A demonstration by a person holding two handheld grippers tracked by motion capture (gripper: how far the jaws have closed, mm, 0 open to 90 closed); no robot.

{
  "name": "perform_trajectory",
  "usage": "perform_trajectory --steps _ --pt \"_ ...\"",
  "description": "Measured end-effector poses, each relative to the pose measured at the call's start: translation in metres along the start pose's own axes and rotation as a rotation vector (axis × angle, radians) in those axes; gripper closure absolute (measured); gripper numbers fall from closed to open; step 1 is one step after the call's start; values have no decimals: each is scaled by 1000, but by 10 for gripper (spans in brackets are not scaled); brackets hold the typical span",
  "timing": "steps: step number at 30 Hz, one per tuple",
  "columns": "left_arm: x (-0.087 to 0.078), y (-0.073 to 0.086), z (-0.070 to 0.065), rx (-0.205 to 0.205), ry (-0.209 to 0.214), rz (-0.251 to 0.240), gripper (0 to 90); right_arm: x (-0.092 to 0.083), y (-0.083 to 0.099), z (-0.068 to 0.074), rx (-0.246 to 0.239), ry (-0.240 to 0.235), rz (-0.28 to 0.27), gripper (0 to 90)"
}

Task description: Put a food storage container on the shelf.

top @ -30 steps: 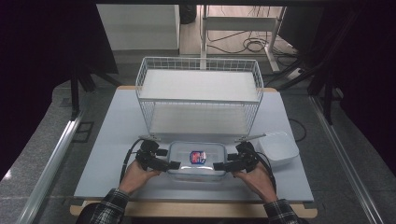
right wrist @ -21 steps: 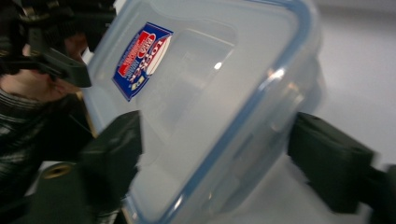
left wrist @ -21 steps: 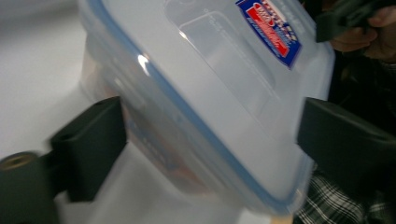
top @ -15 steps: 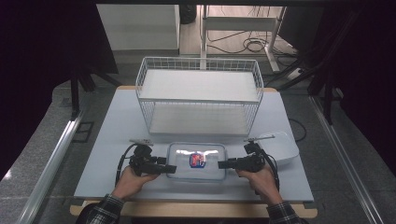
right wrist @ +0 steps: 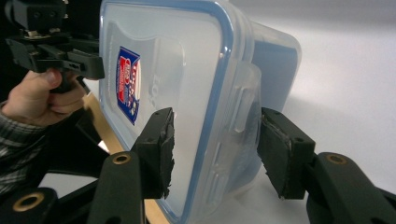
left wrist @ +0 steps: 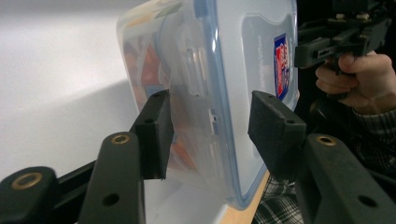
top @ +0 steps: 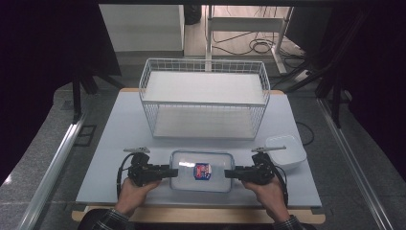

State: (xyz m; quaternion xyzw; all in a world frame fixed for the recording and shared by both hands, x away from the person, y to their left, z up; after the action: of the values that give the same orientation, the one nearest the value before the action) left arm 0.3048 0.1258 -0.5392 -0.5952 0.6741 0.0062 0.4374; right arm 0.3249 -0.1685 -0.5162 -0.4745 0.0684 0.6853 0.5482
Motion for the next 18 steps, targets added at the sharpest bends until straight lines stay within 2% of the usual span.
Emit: perform_trajectory --steps 1,3,6,10,15,18 --pt "-1 -1 -1 7 -18 1 522 -1 -1 1 -26 22 -20 487" --pt "-1 -2 0 11 -30 2 525 -1 -3 1 -33 27 -42 487" --pt "-4 -5 -1 11 -26 -15 525 -3 -7 3 -55 43 -65 492" --pt "-12 -12 -6 42 -50 -41 527 -9 -13 7 -79 40 -95 497" --pt "-18 -18 -9 51 -57 -53 527 -13 -20 10 -93 39 -111 497" --pt "-25 -26 -13 72 -69 -68 527 -19 -27 14 -105 44 -129 497"
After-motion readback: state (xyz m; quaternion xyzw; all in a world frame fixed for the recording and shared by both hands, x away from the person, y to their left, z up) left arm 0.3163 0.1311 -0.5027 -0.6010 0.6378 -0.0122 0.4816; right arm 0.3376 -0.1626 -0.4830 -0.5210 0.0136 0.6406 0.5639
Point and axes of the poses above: each handheld gripper's, and its own axes: x roughly forward along the jaws, y roughly out of its underside, z roughly to its left, the point moved 6 cm from there along x, roughly forward along the jaws, and after that the axes turned 15 degrees about z, right-handed, at the moved point
